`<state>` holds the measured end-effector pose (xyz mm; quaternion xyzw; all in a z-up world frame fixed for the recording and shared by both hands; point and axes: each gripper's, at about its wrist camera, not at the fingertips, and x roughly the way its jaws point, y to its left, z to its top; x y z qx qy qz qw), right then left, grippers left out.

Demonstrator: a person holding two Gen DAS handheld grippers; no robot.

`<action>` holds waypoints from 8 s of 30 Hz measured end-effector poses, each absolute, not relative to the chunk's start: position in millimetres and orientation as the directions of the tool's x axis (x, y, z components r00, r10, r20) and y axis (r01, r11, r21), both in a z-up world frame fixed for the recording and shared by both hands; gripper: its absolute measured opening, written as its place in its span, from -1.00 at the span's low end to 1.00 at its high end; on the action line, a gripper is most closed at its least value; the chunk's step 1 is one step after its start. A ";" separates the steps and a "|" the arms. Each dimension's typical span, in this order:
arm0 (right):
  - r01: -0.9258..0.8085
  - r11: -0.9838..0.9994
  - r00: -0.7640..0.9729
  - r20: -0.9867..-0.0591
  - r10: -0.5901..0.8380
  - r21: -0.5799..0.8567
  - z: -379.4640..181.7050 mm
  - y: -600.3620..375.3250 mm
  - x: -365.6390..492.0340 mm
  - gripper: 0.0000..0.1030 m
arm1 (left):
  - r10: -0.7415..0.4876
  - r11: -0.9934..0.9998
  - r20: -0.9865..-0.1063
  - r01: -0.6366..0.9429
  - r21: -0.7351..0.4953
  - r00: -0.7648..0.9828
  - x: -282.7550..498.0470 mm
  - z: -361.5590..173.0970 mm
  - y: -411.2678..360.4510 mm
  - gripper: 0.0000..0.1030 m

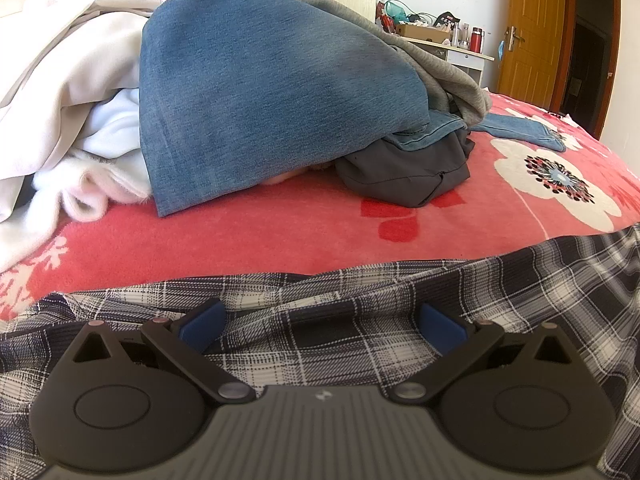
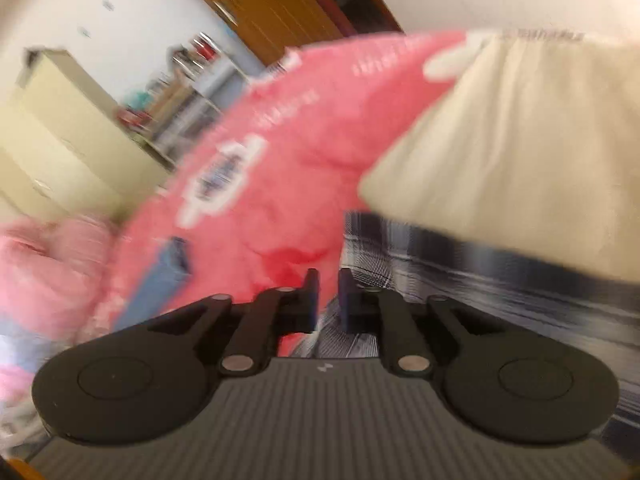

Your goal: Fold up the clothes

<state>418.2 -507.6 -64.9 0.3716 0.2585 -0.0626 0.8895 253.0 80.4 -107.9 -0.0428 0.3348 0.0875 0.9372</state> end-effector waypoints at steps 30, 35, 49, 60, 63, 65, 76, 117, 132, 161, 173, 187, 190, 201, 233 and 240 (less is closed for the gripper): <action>0.318 0.694 0.845 -0.525 0.101 0.646 -116.5 -525.8 276.1 -0.95 | 0.164 0.981 -0.648 -0.193 0.027 0.744 257.0 -108.9 73.9 1.00; 0.343 0.647 0.848 -0.521 0.099 0.681 -120.7 -533.2 268.3 -0.90 | 0.163 0.981 -0.652 -0.192 0.027 0.741 257.7 -108.6 74.2 1.00; 0.274 0.807 0.796 -0.594 0.115 0.524 -108.2 -498.6 274.3 -0.29 | 0.159 0.981 -0.650 -0.191 0.022 0.743 258.2 -108.8 74.8 1.00; 0.218 0.897 0.808 -0.587 0.056 0.386 -109.5 -515.9 244.4 -0.99 | 0.159 0.981 -0.650 -0.192 0.021 0.743 257.8 -108.3 74.5 1.00; 0.222 0.863 0.824 -0.560 0.082 0.453 -116.9 -526.0 240.6 -0.98 | 0.159 0.981 -0.651 -0.191 0.021 0.743 257.7 -108.0 74.7 1.00; 0.230 0.861 0.834 -0.548 0.065 0.453 -112.8 -525.9 235.3 -0.89 | 0.159 0.981 -0.651 -0.191 0.021 0.743 257.7 -108.0 74.7 1.00; 0.017 0.975 0.914 -0.398 0.074 0.220 -58.5 -450.0 201.3 -0.68 | 0.161 0.981 -0.649 -0.192 0.024 0.743 257.6 -108.4 74.3 1.00; 0.089 0.690 0.946 -0.278 0.167 0.718 -69.7 -506.4 270.3 -0.94 | 0.154 0.982 -0.649 -0.189 0.016 0.745 256.8 -106.9 75.5 1.00; -0.786 0.513 0.602 -0.614 0.511 -0.344 -47.0 -112.6 139.4 -0.94 | -0.142 0.916 -0.633 -0.141 -0.376 0.761 145.7 -59.0 162.0 0.96; -0.558 0.763 0.665 -0.373 0.647 0.328 -66.2 -176.7 119.0 -0.27 | -0.523 0.820 -0.603 0.162 -0.549 0.603 188.1 -66.0 69.7 0.40; -0.847 0.510 0.522 -0.418 0.744 -0.151 -69.3 -95.9 56.6 -0.31 | -0.566 0.793 -0.596 0.179 -0.582 0.569 165.4 -72.0 90.4 0.31; -0.373 0.758 0.680 -0.398 0.616 0.535 -33.8 -243.8 183.1 -0.28 | -0.514 0.836 -0.607 0.196 -0.513 0.606 158.8 -78.2 76.9 -0.54; -0.286 0.740 0.652 -0.442 0.616 0.608 -40.6 -245.5 217.1 -0.30 | -0.494 0.848 -0.601 0.195 -0.493 0.628 153.3 -78.8 74.3 -0.81; -0.109 0.799 0.546 -0.636 0.546 0.592 -53.6 -217.7 287.0 -0.29 | -0.504 0.862 -0.460 0.455 -0.223 0.731 98.7 -61.5 32.7 -0.89; -0.390 0.838 0.642 -0.540 0.545 0.382 2.3 -167.7 261.4 -0.90 | -0.464 0.881 -0.495 0.323 -0.346 0.735 117.5 -74.7 69.5 -0.46; -0.498 0.796 0.653 -0.455 0.605 0.343 2.8 -160.5 260.7 -0.90 | -0.453 0.875 -0.446 0.288 -0.390 0.772 101.2 -74.6 72.8 -0.92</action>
